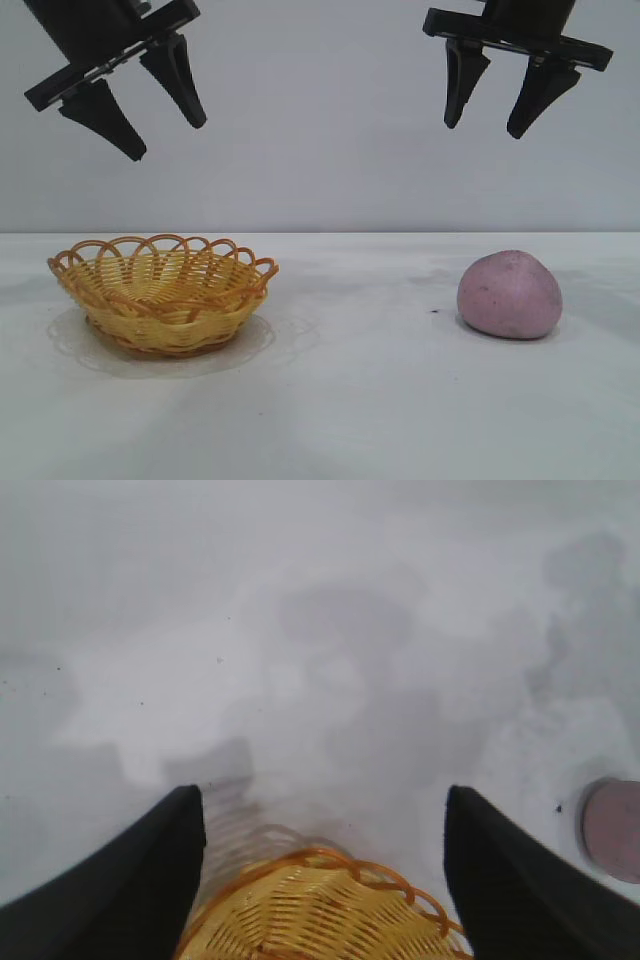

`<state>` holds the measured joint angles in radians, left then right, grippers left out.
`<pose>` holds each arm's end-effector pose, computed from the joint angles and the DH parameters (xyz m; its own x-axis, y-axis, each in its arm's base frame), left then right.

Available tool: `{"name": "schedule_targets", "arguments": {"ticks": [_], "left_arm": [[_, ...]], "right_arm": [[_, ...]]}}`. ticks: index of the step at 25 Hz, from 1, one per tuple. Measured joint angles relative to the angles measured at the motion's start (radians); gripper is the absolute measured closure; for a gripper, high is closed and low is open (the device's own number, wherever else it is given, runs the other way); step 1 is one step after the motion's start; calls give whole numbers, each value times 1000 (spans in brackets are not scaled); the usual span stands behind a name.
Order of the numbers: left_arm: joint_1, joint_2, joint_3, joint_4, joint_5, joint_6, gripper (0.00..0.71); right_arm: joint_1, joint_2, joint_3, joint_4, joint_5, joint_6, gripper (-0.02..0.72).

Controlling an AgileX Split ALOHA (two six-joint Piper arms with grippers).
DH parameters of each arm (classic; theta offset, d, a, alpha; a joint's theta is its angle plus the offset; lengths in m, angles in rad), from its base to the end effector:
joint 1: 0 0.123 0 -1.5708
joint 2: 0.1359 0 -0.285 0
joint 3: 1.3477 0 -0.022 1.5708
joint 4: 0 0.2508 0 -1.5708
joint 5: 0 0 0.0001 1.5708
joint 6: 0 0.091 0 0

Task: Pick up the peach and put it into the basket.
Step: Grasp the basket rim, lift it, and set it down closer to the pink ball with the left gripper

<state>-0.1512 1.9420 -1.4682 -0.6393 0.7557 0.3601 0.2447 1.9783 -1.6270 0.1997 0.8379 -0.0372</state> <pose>0.4109 -0.1003 0.2266 -0.8884 0.0103 -0.4590 0.2260 0.8800 -0.4177 0.4203 0.1188 0.2428 -0.8867 -0.1223 -0.4458 -0.2203 0.9596 0.1750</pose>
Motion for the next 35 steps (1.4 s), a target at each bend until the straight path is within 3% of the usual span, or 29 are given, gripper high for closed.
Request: {"name": "schedule_targets", "arguments": {"ticks": [6,18,27,35], "left_arm": [[0,0,0,30,47,28,229],[-2,0,-107,254,336,223,229],[-98,43,-122,424,381,297,229],[-110,146,-152,468,376,297,229]], "right_arm": [[0,0,0,0,2,0,277],[0,0,0,0,4,0,277],[0,0,0,0,8,0,277],[0,0,0,0,10,-1,277]]}}
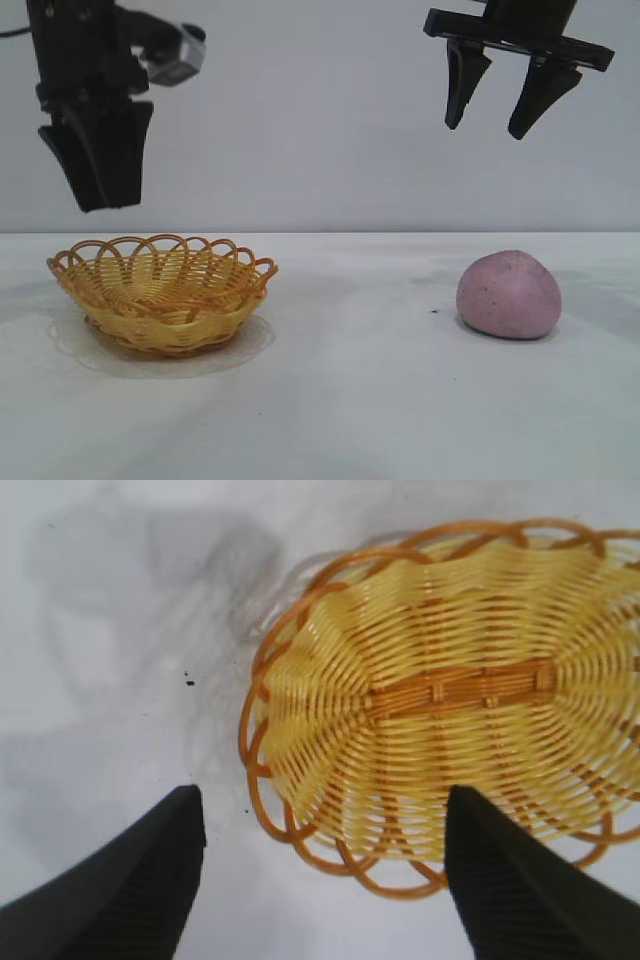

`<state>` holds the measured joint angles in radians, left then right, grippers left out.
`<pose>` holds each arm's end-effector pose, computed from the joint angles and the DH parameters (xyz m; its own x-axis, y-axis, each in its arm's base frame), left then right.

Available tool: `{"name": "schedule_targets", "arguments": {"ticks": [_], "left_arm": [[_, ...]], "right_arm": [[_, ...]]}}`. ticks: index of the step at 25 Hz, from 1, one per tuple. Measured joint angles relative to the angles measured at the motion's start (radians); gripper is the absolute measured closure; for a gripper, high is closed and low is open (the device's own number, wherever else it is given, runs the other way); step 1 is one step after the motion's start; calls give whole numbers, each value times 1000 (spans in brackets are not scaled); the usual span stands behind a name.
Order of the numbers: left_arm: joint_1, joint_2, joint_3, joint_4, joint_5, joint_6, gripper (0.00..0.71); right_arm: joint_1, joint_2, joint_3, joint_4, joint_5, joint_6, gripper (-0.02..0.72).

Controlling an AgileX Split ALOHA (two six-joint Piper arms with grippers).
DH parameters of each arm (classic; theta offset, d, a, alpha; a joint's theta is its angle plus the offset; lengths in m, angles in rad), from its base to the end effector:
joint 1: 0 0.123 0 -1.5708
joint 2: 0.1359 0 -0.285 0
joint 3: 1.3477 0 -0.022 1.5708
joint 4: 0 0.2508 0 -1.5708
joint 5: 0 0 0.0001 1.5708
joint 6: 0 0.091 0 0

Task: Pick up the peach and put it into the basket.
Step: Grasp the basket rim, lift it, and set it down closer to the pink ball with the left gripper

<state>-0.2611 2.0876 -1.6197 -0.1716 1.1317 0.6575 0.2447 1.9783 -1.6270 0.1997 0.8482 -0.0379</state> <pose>0.4019 -0.1220 0.1869 -0.6585 0.7398 -0.1385 0.7523 0.6522 -0.0934 0.4195 0.1187 0.2424 -0.8907 -0.1256 -0.4369 -0.2211 0.9594 0.1751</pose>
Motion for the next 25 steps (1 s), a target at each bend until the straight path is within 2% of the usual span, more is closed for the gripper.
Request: {"name": "schedule_targets", "arguments": {"ticks": [7,12,15,18,19,21,25], "left_arm": [[0,94,-86,0,-6,0,229],[0,133,-98,4,-4,-2,229],[0,137,-98,12,13,-2,390],[0,137,-101,27,40,-2,609],[0,139,-105,27,53,-2,651],[0,144,-122,20,72,-5,710],[0,138,-155,-3,81,-118,710]], "right_arm": [[0,0,0,0,2,0,277],[0,0,0,0,2,0,277],[0,0,0,0,2,-2,277],[0,0,0,0,2,-2,277],[0,0,0,0,2,-2,277],[0,0,0,0,2,-2,277],[0,0,0,0,2,-2,277]]}}
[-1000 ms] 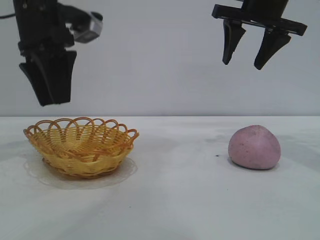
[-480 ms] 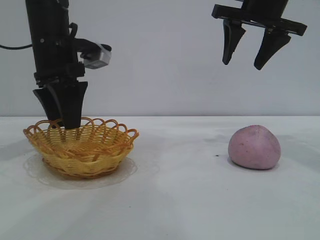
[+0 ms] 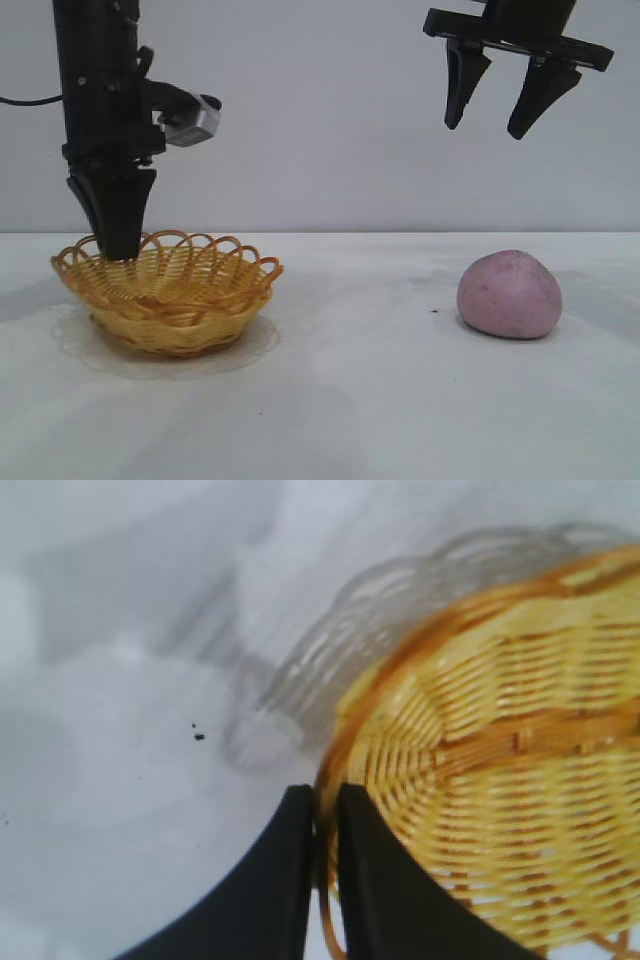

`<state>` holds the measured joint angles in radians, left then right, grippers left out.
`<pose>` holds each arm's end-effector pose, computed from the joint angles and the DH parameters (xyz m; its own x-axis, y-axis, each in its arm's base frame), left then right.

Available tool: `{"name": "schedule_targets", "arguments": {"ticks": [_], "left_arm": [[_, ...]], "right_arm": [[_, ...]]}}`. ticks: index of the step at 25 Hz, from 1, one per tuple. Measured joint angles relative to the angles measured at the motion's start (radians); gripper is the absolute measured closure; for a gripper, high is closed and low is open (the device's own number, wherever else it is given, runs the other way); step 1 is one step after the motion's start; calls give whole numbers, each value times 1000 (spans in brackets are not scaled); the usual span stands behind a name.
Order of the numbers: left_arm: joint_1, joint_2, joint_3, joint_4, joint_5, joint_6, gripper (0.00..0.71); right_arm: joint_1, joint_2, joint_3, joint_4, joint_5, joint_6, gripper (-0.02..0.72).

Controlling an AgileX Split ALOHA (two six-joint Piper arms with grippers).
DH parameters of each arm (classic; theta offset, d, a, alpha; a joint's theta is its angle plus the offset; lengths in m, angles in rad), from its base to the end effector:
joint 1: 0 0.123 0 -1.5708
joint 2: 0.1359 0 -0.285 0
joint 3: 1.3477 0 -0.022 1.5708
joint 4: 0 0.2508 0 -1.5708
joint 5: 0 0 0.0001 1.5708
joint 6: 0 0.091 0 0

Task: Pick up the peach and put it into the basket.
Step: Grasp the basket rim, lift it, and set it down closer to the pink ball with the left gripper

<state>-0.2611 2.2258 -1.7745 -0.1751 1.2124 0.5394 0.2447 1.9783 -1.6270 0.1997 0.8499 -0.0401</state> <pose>0.4258 -0.1291 0.1649 -0.7411 0.6673 -0.0744 0.6700 0.7280 -0.1452 0.4193 0.1187 0.2423 -0.8909 -0.1281 -0.4357 -0.2231 0.9591 0.1742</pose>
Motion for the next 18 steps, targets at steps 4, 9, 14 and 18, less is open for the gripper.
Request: {"name": "schedule_targets", "arguments": {"ticks": [4,9,14,18], "left_arm": [[0,-41,-23,0,5,-161,710],[0,-116,-24,-43,9,-366,710],[2,-178,0,-146,9,-467,710],[2,-226,120,-223,-29,-484,710]], "right_arm": [[0,0,0,0,0,0,277],[0,0,0,0,0,0,277],[0,0,0,0,0,0,277],[0,0,0,0,-11,0,277]]}}
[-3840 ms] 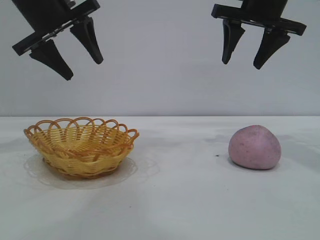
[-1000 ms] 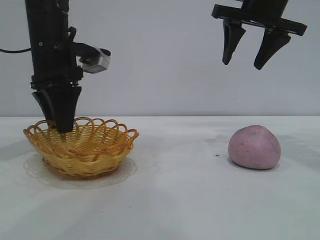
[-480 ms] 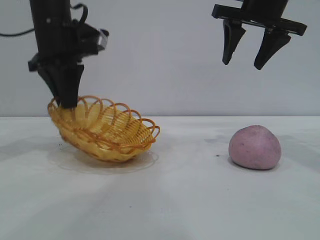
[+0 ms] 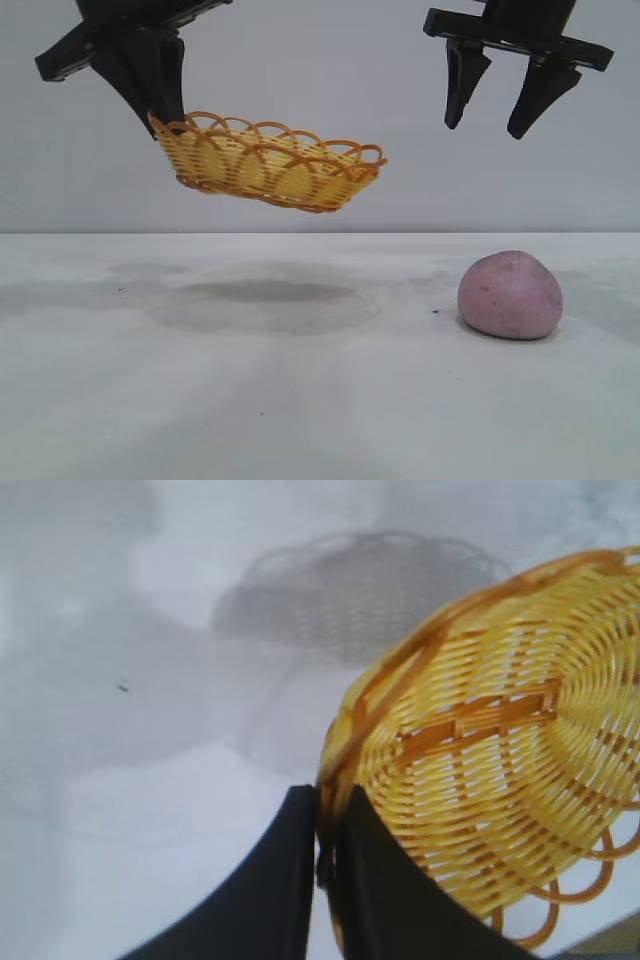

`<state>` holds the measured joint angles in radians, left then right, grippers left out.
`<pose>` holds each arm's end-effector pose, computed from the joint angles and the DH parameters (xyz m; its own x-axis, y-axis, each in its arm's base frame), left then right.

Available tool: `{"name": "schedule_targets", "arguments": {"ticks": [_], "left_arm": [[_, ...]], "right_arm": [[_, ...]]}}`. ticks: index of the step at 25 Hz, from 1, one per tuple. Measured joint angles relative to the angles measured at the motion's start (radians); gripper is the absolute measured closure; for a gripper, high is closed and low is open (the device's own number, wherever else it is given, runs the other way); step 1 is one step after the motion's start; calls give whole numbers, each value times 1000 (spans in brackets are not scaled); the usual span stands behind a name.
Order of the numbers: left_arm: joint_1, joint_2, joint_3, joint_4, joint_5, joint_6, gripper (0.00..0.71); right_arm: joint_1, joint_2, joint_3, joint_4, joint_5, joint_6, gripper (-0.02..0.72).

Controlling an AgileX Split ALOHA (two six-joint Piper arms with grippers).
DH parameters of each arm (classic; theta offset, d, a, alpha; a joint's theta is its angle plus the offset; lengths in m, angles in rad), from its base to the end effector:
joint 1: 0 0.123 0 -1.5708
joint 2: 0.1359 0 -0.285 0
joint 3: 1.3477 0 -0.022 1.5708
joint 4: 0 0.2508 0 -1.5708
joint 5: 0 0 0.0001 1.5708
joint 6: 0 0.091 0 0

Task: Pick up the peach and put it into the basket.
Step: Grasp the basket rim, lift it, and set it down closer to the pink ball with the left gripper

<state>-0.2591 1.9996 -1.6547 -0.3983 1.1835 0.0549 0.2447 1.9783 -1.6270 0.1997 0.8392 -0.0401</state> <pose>0.3918 -0.1377 0.2372 -0.9796 0.1606 -0.1211 0.1946 0.9088 -0.3690 0.4202 0.1188 0.2427 -0.8866 -0.1254 -0.4452 -0.2229 0.9592 0.1738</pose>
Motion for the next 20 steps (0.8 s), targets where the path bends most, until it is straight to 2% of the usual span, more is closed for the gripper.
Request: {"name": "schedule_targets", "arguments": {"ticks": [5,9,12,20], "left_arm": [[0,-29,201,-106,-156,2,710],[0,-23,299,-171,-255,25,710],[0,1,313,-195,-296,58,710],[0,83,313,-285,-325,86,710]], "right_arm": [[0,0,0,0,-6,0,277],[0,0,0,0,-6,0,277],[0,0,0,0,-6,0,277],[0,0,0,0,-8,-2,277]]}}
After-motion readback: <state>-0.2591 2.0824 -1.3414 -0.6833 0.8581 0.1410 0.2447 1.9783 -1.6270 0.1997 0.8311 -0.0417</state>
